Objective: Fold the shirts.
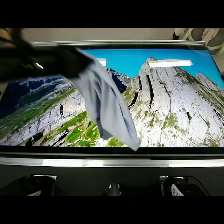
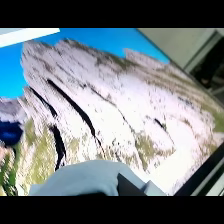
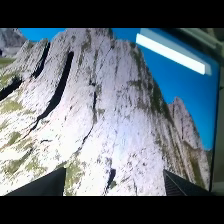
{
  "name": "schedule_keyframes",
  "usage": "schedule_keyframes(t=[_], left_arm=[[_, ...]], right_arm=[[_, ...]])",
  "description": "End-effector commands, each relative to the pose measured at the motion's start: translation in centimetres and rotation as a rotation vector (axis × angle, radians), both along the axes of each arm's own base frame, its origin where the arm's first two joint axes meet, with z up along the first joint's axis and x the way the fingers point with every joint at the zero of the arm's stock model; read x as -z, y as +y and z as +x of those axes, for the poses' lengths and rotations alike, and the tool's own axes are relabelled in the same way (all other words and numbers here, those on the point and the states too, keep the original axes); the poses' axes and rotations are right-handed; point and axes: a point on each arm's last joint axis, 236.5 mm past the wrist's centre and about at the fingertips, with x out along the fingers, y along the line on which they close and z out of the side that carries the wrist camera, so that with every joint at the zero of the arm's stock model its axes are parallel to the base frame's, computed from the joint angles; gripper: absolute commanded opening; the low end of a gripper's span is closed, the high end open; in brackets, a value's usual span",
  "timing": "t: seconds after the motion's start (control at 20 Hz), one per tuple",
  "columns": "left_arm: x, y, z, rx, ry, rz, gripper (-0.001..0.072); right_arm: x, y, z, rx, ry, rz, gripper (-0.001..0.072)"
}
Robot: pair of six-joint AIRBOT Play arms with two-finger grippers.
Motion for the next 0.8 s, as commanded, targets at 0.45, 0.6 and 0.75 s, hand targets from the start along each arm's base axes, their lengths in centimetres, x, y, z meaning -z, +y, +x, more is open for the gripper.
schedule_keyframes(t=[0.45, 0.6, 0.75], left_arm=[[23.8, -6.1, -2.3, 0.034, 0.593, 0.138, 0.0527], [22.6, 3.4, -0.5, -0.027, 0.592, 0.291, 0.0557], [24.8, 9.3, -3.9, -0.071, 0.708, 0.392, 0.0558]], right_arm=[[19.1, 7.3, 4.0, -0.255, 0.7, 0.263, 0.0632], [24.2, 9.5, 0.7, -0.316, 0.829, 0.357, 0.0631], [29.6, 11.9, -3.8, -0.362, 0.915, 0.474, 0.063]])
